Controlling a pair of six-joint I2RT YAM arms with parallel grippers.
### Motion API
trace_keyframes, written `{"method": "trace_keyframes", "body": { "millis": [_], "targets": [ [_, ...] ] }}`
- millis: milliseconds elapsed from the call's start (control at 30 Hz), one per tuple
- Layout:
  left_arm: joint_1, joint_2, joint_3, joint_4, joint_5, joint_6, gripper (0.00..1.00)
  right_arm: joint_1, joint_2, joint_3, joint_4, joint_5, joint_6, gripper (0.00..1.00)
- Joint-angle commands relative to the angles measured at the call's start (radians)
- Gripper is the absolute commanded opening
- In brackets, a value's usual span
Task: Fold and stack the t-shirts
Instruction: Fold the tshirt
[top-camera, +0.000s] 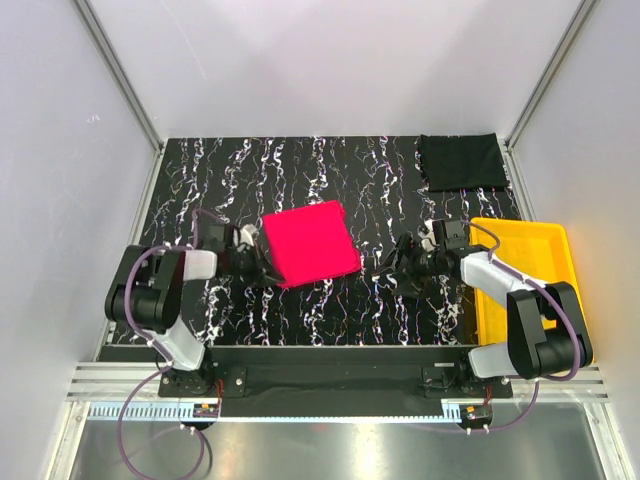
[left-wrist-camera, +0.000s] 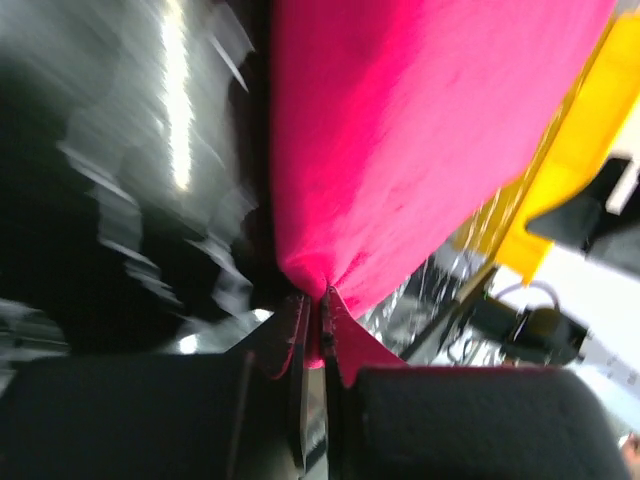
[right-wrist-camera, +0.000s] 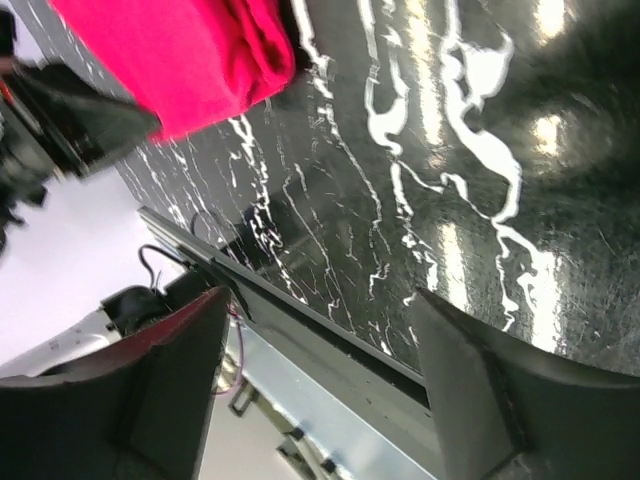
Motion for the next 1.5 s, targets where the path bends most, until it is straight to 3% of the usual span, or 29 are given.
{"method": "trace_keyframes", "body": {
  "millis": [0,33,200,233,333,500,733,867,933,967,1067,1200,1433,1467],
  "targets": [
    [-0.1,-0.083,-0.098,0.061,0.001,-0.095,0.04,0.003,-0.033,-0.038,0.176,-0.01,0.108,0.93],
    [-0.158,-0.103,-0.114,0.066,-0.012,-0.117,0.09,0.003,-0.03,-0.043,0.182,-0.007,0.111,1.0],
    [-0.396,-0.146,-0.118,0.15,0.009,-0.221,0.3,0.003,-0.007,-0.048,0.216,0.002,0.1,1.0],
    [-0.483,-0.144,-0.1,0.15,0.012,-0.22,0.32,0.003,-0.004,-0.049,0.224,0.001,0.103,1.0],
    [-0.595,-0.141,-0.033,0.135,0.029,-0.188,0.35,0.003,0.006,-0.066,0.25,0.005,0.128,1.0],
    [-0.607,-0.285,-0.017,0.038,0.039,-0.14,0.45,0.006,0.008,-0.147,0.383,-0.01,0.198,1.0],
    [-0.605,-0.423,0.021,-0.132,0.142,-0.113,0.58,0.04,-0.018,-0.222,0.4,0.039,0.229,1.0],
    [-0.605,-0.445,0.059,-0.169,0.092,-0.107,0.54,0.115,-0.035,-0.236,0.434,0.105,0.246,0.98],
    [-0.594,-0.457,0.093,-0.204,-0.013,-0.082,0.49,0.13,-0.021,-0.241,0.455,0.134,0.261,0.94],
    [-0.593,-0.459,0.134,-0.235,-0.054,-0.062,0.41,0.133,-0.014,-0.238,0.462,0.166,0.261,0.91],
    [-0.591,-0.454,0.175,-0.31,-0.143,-0.004,0.4,0.147,0.019,-0.226,0.465,0.226,0.261,0.85],
    [-0.591,-0.474,0.109,-0.292,-0.164,-0.077,0.43,0.147,0.101,-0.168,0.474,0.255,0.243,0.74],
    [-0.551,-0.612,-0.068,-0.169,-0.253,-0.276,0.52,0.147,0.247,0.037,0.436,0.274,0.195,0.69],
    [-0.545,-0.635,-0.118,-0.08,-0.253,-0.376,0.53,0.145,0.258,0.058,0.401,0.283,0.2,0.69]
  ]
}}
